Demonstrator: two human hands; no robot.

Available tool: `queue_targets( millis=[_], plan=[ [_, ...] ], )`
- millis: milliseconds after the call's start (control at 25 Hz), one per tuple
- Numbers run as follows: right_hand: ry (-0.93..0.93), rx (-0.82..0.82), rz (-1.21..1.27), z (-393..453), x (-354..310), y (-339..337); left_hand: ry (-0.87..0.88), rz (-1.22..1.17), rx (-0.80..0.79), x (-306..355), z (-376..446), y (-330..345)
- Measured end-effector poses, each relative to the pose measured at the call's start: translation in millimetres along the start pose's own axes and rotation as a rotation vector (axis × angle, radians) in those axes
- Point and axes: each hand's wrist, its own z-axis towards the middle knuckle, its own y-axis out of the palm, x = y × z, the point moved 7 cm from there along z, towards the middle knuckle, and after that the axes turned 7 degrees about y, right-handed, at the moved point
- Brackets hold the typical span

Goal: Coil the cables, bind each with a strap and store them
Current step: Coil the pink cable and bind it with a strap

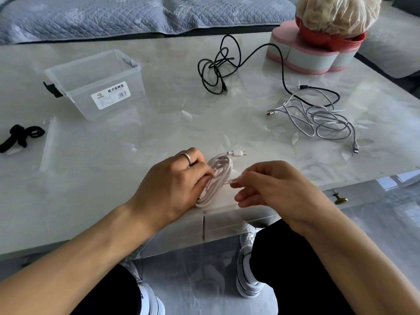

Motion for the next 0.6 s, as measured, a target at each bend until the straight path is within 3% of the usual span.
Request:
queue_targets(
  millis=[120, 320, 400, 480, 600],
  plan=[
    [-0.032, 0.046, 0.145, -0.5, -5.8, 1.4, 0.02, 0.032, -0.009, 2.8, -0.3, 0.6],
    [-0.205, 0.203, -0.153, -12.1, -22.5, 6.5, 0.066, 0.163, -0.061, 9.8, 1.8, 3.9],
    [-0.283, 0.246, -0.163, -14.5, -32.5, 10.7, 0.105, 0.206, -0.07, 14.3, 4.0, 3.5],
    [-0.282, 0.233, -0.022, -9.1, -31.5, 13.1, 0.134, 0.232, -0.063, 19.0, 5.4, 2.5],
    [-0.128, 0.119, 0.281, 5.5, -15.5, 17.7, 0.071, 0.162, -0.042, 13.0, 1.7, 1.4]
  ],
)
